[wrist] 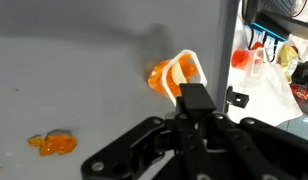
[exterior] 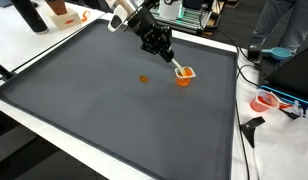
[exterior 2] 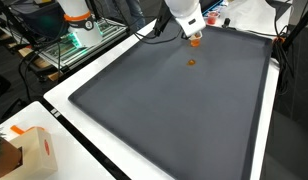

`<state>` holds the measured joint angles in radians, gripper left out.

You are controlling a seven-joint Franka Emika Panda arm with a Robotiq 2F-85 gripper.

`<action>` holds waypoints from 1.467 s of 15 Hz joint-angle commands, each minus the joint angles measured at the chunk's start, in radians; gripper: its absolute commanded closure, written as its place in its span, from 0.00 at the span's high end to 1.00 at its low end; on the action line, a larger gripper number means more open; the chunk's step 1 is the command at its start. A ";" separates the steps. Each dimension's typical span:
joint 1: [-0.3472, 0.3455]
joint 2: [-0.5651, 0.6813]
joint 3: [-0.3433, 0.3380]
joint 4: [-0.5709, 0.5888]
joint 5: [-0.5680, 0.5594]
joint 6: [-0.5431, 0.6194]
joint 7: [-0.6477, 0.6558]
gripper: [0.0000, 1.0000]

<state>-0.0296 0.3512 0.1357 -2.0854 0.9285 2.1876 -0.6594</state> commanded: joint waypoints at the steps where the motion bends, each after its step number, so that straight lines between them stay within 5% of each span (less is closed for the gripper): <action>1: -0.005 0.027 -0.010 0.024 0.034 -0.051 0.009 0.03; 22: -0.020 0.093 -0.021 0.043 0.208 -0.078 -0.164 0.03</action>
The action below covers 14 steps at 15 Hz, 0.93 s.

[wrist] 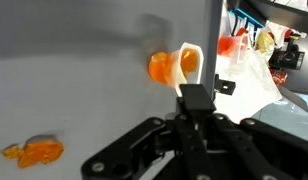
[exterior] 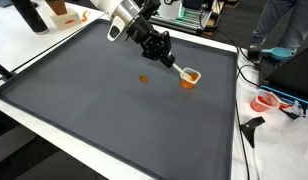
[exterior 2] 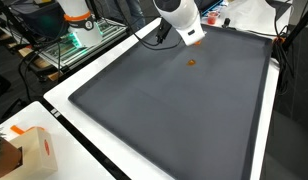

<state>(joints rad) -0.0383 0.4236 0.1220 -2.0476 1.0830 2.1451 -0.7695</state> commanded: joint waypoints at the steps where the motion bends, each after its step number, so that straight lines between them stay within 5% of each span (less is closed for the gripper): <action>1: -0.013 0.025 -0.009 0.006 0.063 -0.048 -0.061 0.03; 14: -0.003 0.064 -0.038 0.021 0.093 -0.146 -0.075 0.03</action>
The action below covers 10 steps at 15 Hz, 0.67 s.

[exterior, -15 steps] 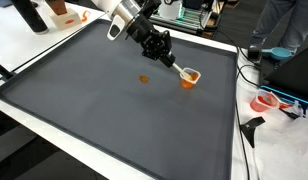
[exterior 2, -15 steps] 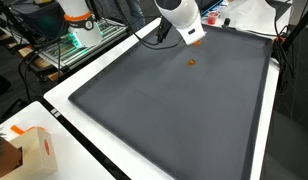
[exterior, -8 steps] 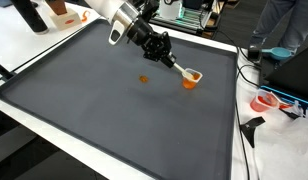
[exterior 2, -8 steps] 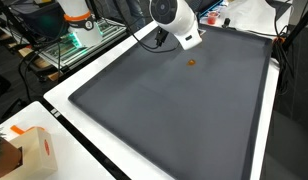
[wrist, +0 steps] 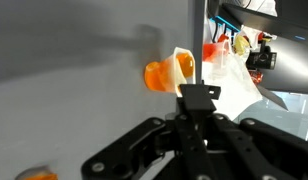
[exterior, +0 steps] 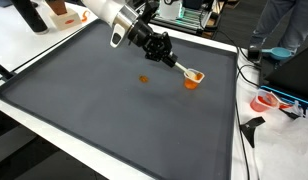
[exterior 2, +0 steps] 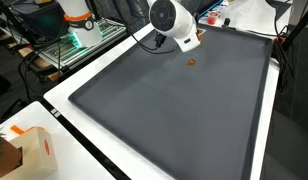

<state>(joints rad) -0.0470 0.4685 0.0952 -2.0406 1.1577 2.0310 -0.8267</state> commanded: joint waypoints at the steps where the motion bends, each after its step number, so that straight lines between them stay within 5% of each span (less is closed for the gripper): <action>1: 0.007 0.022 -0.010 0.017 0.017 -0.035 -0.020 0.03; 10: 0.011 0.069 -0.007 0.051 0.035 -0.045 -0.030 0.03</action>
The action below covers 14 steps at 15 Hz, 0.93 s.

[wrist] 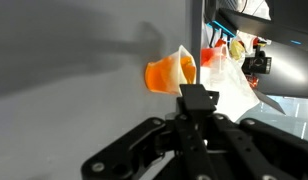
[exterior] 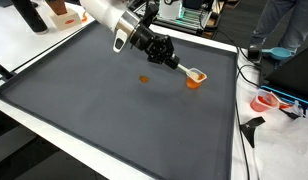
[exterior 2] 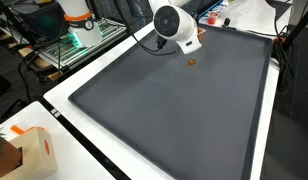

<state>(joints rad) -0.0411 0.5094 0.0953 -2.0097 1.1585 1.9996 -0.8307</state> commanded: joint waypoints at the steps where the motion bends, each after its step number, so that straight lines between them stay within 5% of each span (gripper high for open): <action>1: 0.002 0.032 -0.006 0.024 0.045 -0.014 -0.031 0.03; 14: -0.010 0.094 -0.013 0.049 0.144 -0.128 -0.106 0.03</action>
<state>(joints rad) -0.0455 0.5823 0.0939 -1.9712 1.2631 1.9164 -0.8952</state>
